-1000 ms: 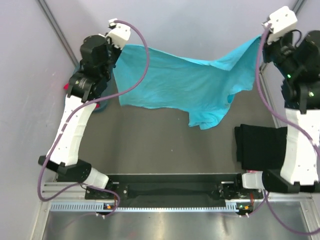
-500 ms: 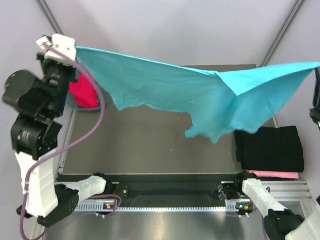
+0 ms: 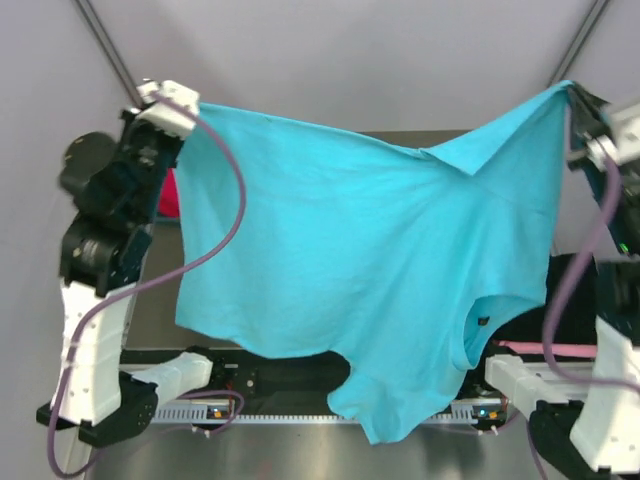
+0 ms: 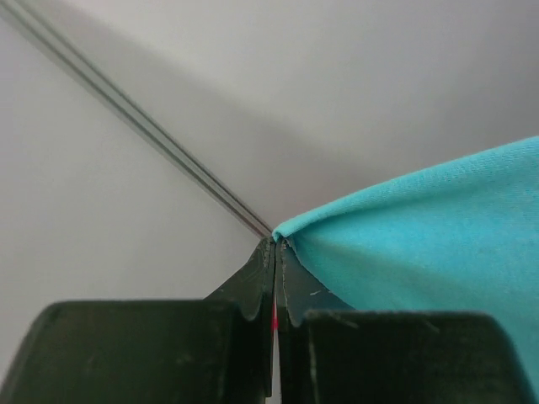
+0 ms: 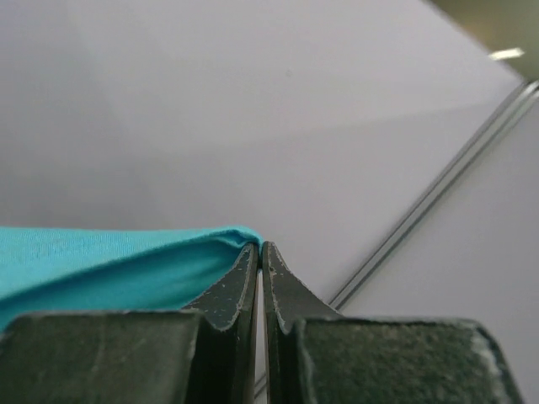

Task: Fold and stack the t-shirts
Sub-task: Flatten the tshirt out, then fold the tshirt

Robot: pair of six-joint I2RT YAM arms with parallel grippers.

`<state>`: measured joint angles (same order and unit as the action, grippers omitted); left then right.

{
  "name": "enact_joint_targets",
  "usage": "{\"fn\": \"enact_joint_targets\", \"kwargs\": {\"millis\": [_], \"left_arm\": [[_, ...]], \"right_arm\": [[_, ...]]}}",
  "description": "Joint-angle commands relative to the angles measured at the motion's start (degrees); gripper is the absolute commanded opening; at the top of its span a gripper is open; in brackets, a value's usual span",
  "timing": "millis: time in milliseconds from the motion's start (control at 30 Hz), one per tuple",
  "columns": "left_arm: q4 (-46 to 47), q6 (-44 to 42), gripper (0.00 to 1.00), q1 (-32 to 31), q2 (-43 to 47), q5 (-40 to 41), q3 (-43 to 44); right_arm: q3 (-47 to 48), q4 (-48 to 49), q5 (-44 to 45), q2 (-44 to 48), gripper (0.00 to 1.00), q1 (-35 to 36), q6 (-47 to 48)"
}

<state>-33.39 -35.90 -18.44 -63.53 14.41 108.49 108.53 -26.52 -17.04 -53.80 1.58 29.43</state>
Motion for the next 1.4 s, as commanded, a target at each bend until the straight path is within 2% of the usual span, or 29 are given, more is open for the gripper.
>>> {"fn": "enact_joint_targets", "kwargs": {"millis": [0, 133, 267, 367, 400, 500, 567, 600, 667, 700, 733, 867, 1067, 1200, 1367], "left_arm": [[3.22, -2.16, 0.00, 0.42, -3.88, 0.26, -8.80], [8.24, -3.47, 0.00, 0.59, -8.62, -0.52, -18.02], [14.39, -5.58, 0.00, 2.08, -16.70, -3.16, -23.23], [18.18, -5.85, 0.00, 2.18, -25.57, -5.44, -23.68], [18.53, -5.76, 0.00, 2.18, -31.08, -6.41, -22.89], [19.85, -5.50, 0.00, 2.18, -42.79, -6.59, -17.45], [20.29, -6.28, 0.00, 2.27, -48.85, -5.19, -11.22], [20.29, -6.46, 0.00, 2.35, -54.63, -4.49, -8.76], [19.50, -7.08, 0.00, 2.88, -62.72, -2.82, -0.59], [19.33, -7.34, 0.00, 3.14, -65.12, -2.38, 1.97], [18.89, -7.78, 0.00, 3.58, -67.58, -1.59, 7.30], [19.23, -8.57, 0.00, 4.46, -79.00, 1.04, 18.23], [27.05, -11.29, 0.00, 4.90, -87.01, 4.04, 23.96], [32.85, -12.09, 0.00, 5.52, -90.01, 6.50, 26.51], [39.44, -12.44, 0.00, 6.48, -90.63, 4.49, 26.51]], "right_arm": [[-6.83, 5.50, -0.01, -5.95, 0.00, -0.44, 1.60], [-15.43, 9.11, -0.80, -10.79, 0.00, -0.35, 2.55], [-22.65, 13.25, -1.24, -17.29, 0.00, -0.35, 5.98], [-25.38, 14.66, -2.82, -24.49, 0.00, -0.27, 6.95], [-25.56, 15.35, -2.74, -28.86, 0.00, 0.08, 7.48], [-24.34, 17.02, -2.12, -38.61, 0.00, 0.44, 7.83], [-20.48, 17.56, -1.08, -43.91, 0.00, 0.52, 7.92], [-18.64, 17.56, -0.72, -49.24, 0.00, 0.52, 8.10], [-11.26, 16.86, 0.68, -54.98, 0.00, 0.53, 8.45], [-8.54, 15.81, 1.21, -60.40, 0.00, 0.52, 8.71], [-2.86, 15.37, 2.35, -63.15, 0.00, 0.61, 8.71], [9.57, 13.78, 4.11, -75.98, 0.00, 0.44, 7.57], [17.32, 21.67, 8.07, -84.96, 0.00, 0.70, 5.03], [24.52, 23.61, 10.35, -90.16, 0.00, 0.96, 3.88], [25.68, 27.56, 11.85, -91.83, 0.00, 1.31, 3.97]]}}
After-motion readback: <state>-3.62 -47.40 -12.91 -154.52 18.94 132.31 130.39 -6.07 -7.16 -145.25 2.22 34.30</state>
